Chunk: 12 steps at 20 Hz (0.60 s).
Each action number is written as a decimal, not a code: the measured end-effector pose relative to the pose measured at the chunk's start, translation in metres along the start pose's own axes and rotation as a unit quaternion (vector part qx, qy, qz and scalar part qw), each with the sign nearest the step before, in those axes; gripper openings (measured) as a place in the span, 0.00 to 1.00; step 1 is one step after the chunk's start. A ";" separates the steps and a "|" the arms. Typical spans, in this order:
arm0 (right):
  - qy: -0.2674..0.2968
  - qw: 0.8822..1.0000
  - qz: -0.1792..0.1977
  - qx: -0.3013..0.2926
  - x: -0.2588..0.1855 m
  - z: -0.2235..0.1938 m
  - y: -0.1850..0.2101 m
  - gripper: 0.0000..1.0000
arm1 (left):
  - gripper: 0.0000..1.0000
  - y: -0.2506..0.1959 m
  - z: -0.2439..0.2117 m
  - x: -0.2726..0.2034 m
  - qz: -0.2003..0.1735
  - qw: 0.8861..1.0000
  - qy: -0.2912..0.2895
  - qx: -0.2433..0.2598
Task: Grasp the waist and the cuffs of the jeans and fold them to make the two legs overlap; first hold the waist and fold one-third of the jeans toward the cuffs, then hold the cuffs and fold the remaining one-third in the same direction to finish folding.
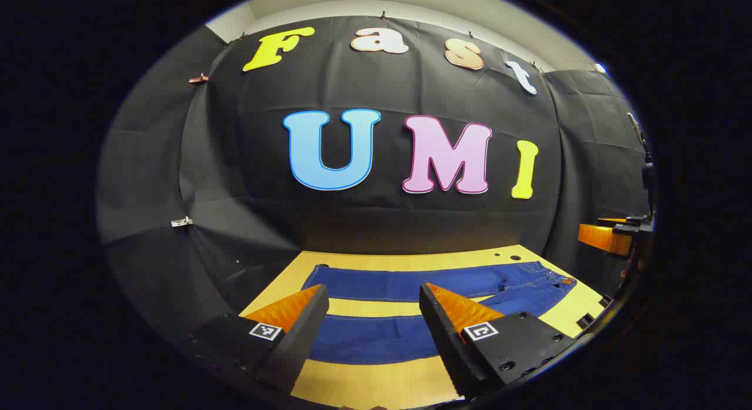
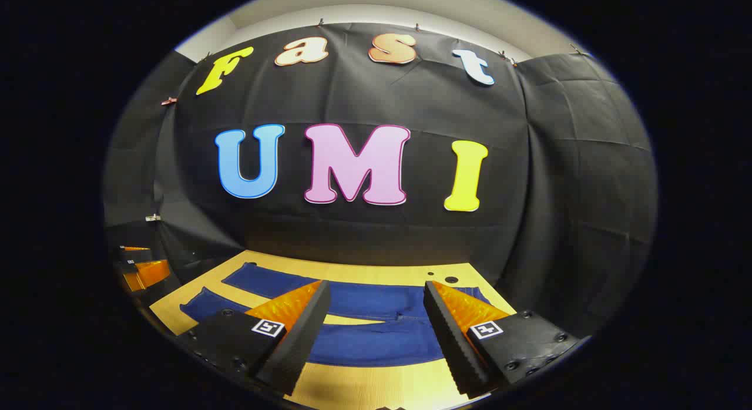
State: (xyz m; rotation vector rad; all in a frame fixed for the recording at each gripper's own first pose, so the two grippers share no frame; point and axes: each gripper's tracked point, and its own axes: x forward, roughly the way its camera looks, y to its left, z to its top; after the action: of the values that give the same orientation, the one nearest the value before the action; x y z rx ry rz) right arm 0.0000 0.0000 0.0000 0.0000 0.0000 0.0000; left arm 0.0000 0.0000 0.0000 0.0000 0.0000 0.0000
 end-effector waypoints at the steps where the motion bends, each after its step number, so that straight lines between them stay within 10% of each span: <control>1: -0.003 1.000 0.002 -0.001 0.003 0.002 0.001 0.98 | 0.97 -0.001 0.004 0.002 -0.002 1.000 -0.005 -0.002; 12: -0.006 1.000 0.002 0.004 0.018 0.001 -0.003 0.97 | 0.97 -0.018 0.010 0.022 -0.014 1.000 -0.012 -0.007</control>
State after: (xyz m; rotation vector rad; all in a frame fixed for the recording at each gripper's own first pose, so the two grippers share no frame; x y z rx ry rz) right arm 0.0177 -0.0031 0.0006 0.0080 -0.0113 0.0048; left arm 0.0219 -0.0180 0.0097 -0.0133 -0.0245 -0.0280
